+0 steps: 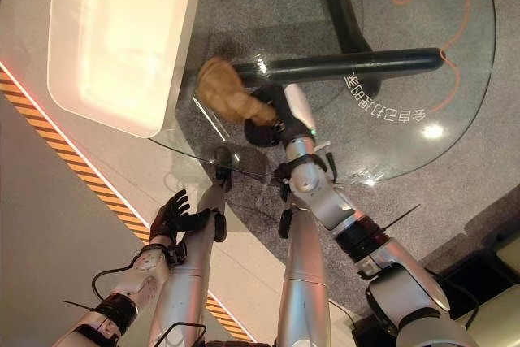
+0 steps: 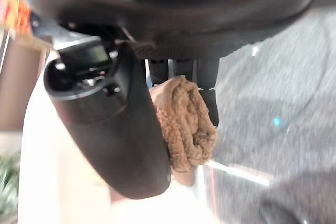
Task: Wipe the table with a cloth and put it in the basket.
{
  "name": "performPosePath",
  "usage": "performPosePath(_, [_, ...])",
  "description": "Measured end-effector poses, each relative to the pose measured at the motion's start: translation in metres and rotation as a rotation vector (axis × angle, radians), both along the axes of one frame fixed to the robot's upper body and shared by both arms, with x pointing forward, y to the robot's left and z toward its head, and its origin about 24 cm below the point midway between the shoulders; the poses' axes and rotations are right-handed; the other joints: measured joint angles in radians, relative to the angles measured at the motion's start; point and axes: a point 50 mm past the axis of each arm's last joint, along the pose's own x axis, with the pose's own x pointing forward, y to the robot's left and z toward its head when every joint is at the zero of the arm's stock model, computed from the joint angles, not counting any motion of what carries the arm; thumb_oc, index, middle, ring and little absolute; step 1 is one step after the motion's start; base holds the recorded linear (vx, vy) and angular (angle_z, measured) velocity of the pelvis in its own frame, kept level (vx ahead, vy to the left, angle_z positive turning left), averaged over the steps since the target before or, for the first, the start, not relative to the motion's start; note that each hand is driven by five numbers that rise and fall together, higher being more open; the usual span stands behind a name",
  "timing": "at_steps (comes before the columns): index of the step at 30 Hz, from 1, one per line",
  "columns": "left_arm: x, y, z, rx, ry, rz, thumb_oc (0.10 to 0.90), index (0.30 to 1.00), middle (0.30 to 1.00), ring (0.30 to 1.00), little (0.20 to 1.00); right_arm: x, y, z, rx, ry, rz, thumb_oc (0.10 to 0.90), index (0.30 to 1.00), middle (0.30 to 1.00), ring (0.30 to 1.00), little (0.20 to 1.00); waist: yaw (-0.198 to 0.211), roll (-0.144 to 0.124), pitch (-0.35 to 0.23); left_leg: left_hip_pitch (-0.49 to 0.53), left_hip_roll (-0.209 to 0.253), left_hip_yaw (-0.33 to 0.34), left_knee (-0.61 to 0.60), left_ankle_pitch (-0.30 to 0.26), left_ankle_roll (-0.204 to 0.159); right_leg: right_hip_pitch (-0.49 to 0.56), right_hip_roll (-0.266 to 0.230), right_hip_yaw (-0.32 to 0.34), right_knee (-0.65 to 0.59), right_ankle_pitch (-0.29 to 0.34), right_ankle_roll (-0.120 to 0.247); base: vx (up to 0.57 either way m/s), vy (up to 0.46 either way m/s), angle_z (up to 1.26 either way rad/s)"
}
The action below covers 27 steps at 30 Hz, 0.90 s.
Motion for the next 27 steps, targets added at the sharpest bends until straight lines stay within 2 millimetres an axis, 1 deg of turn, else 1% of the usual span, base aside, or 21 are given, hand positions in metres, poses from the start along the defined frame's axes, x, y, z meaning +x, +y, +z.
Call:
performPosePath(3, [0.000, 0.000, 0.000, 0.002, 0.003, -0.001, 0.800, 0.900, 0.900, 0.900, 0.900, -0.001, 0.002, -0.003, -0.011, 0.012, 0.015, 0.100, 0.300, 0.300, 0.300, 0.200, 0.001, 0.000, 0.000, 0.000, -0.006, -0.003, 0.000, 0.000, 0.000, 0.001, -0.006, -0.002, 0.002, -0.001, 0.001, 0.01, -0.007, 0.06])
performPosePath(9, [0.000, 0.001, -0.001, 0.006, 0.012, -0.003, 0.800, 0.900, 0.900, 0.900, 0.900, 0.000, -0.001, -0.001, -0.005, 0.004, 0.002, 0.100, 0.300, 0.300, 0.300, 0.200, -0.004, -0.001, 0.000, 0.000, -0.010, -0.004, 0.001, 0.000, 0.001, 0.003, -0.010, -0.003, 0.002, -0.002, 0.003, 0.00, 0.000, 0.00])
performPosePath(15, [0.000, 0.000, -0.001, 0.007, 0.012, -0.005, 0.800, 0.900, 0.900, 0.900, 0.900, 0.001, -0.004, 0.002, 0.051, -0.002, -0.035, 0.100, 0.300, 0.300, 0.300, 0.200, -0.022, -0.001, 0.000, 0.000, -0.010, -0.004, 0.004, 0.003, 0.004, 0.005, -0.010, -0.003, 0.002, -0.001, 0.003, 0.00, 0.000, 0.00])
performPosePath(18, [0.000, 0.000, 0.000, -0.010, -0.001, 0.003, 0.800, 0.900, 0.900, 0.900, 0.900, 0.001, -0.010, 0.003, 0.081, -0.009, -0.070, 0.100, 0.300, 0.300, 0.300, 0.200, -0.028, -0.001, 0.000, 0.000, -0.009, -0.004, 0.009, 0.002, 0.006, 0.007, -0.009, -0.003, 0.001, -0.001, 0.003, 0.00, 0.000, 0.00])
performPosePath(21, [0.002, -0.001, 0.005, -0.096, -0.024, 0.026, 0.800, 0.900, 0.900, 0.900, 0.900, 0.002, -0.018, 0.002, 0.115, -0.005, -0.103, 0.100, 0.300, 0.300, 0.300, 0.200, -0.027, -0.001, 0.000, 0.003, -0.009, -0.004, 0.011, 0.002, 0.007, 0.011, -0.009, -0.002, 0.002, -0.001, 0.003, 0.00, -0.011, 0.00])
performPosePath(25, [0.005, -0.003, 0.011, -0.149, -0.053, 0.039, 0.800, 0.900, 0.900, 0.900, 0.900, 0.000, -0.028, -0.004, 0.137, 0.011, -0.143, 0.100, 0.300, 0.300, 0.300, 0.200, -0.028, -0.002, 0.000, 0.022, -0.009, -0.004, 0.010, 0.001, 0.006, 0.030, -0.009, -0.003, -0.001, -0.001, 0.003, -0.02, -0.039, 0.00])
performPosePath(27, [0.002, -0.002, 0.011, -0.162, -0.058, 0.046, 0.800, 0.900, 0.900, 0.900, 0.900, -0.001, -0.033, -0.010, 0.145, 0.027, -0.163, 0.100, 0.300, 0.300, 0.300, 0.200, -0.028, -0.002, 0.000, 0.037, -0.009, -0.003, 0.008, -0.002, 0.004, 0.046, -0.009, -0.003, -0.009, -0.001, 0.003, 0.00, 0.000, 0.00])
